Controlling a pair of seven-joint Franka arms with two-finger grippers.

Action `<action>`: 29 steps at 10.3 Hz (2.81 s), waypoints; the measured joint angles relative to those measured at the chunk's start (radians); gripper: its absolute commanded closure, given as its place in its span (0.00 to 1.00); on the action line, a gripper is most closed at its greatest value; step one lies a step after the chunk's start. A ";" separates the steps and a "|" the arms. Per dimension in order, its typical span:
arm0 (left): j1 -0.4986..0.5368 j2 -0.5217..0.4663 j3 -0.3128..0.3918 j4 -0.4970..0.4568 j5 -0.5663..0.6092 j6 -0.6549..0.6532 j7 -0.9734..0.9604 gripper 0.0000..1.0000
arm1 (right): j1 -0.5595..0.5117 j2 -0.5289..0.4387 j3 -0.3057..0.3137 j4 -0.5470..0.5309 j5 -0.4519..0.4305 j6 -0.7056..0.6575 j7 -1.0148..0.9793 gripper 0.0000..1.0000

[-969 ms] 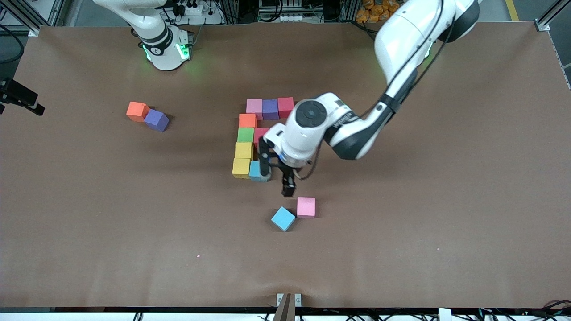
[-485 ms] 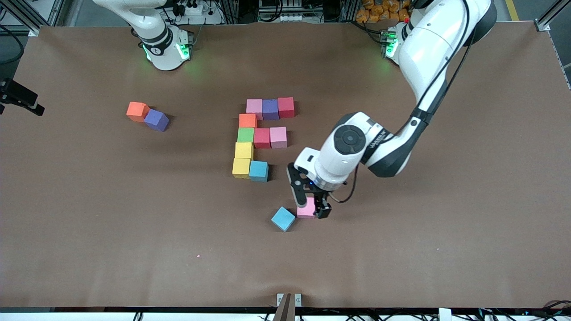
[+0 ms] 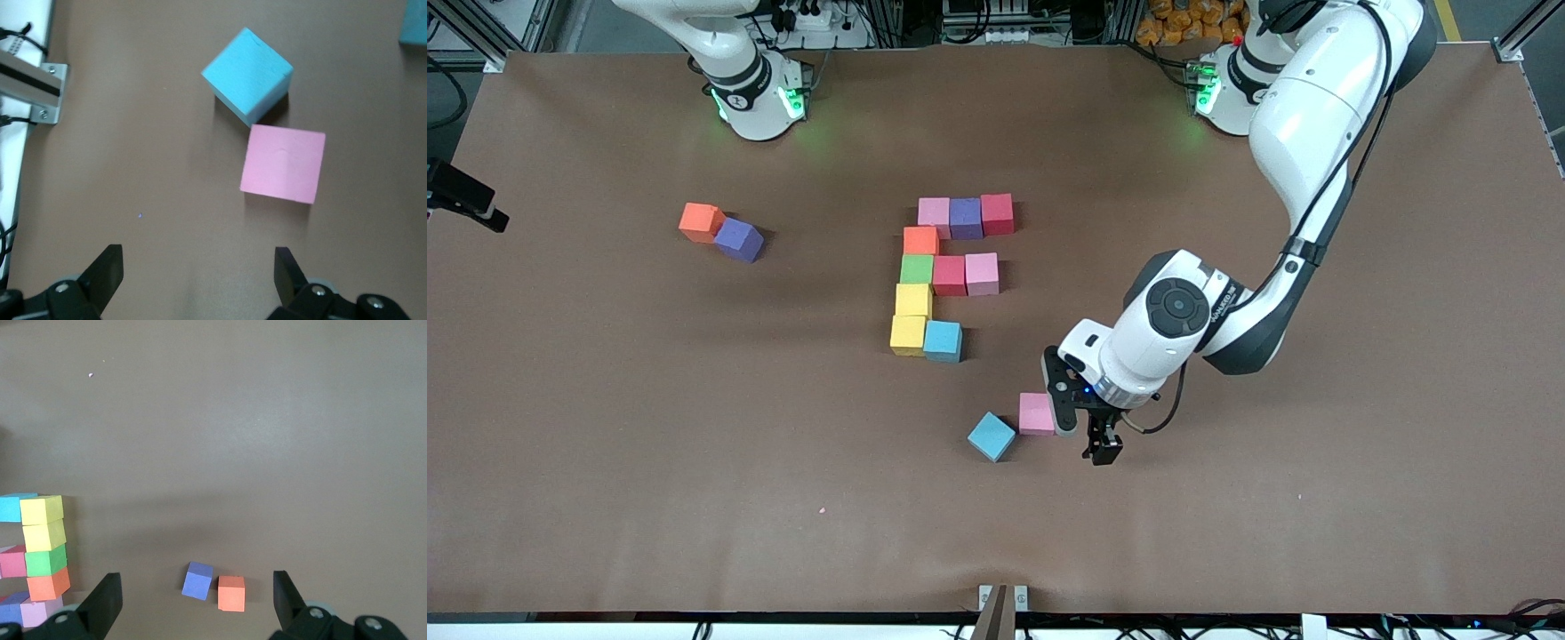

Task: Arrange 11 blocks into digit 3
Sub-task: 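Move the left gripper over the loose light pink cube, then lower the left gripper and close it on the light pink cube, then carry the light pink cube with the left gripper below the blue cube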

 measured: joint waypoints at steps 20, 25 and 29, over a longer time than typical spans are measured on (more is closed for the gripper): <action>-0.069 0.128 -0.026 -0.014 -0.089 0.115 0.072 0.80 | 0.000 0.001 0.001 0.000 0.000 0.002 0.000 0.00; -0.167 0.127 -0.068 -0.012 -0.105 0.115 0.066 0.77 | 0.000 0.001 0.002 0.000 0.000 0.003 0.000 0.00; -0.174 0.127 -0.066 -0.017 -0.105 0.115 0.068 0.77 | 0.000 0.002 0.002 0.000 0.000 0.003 0.000 0.00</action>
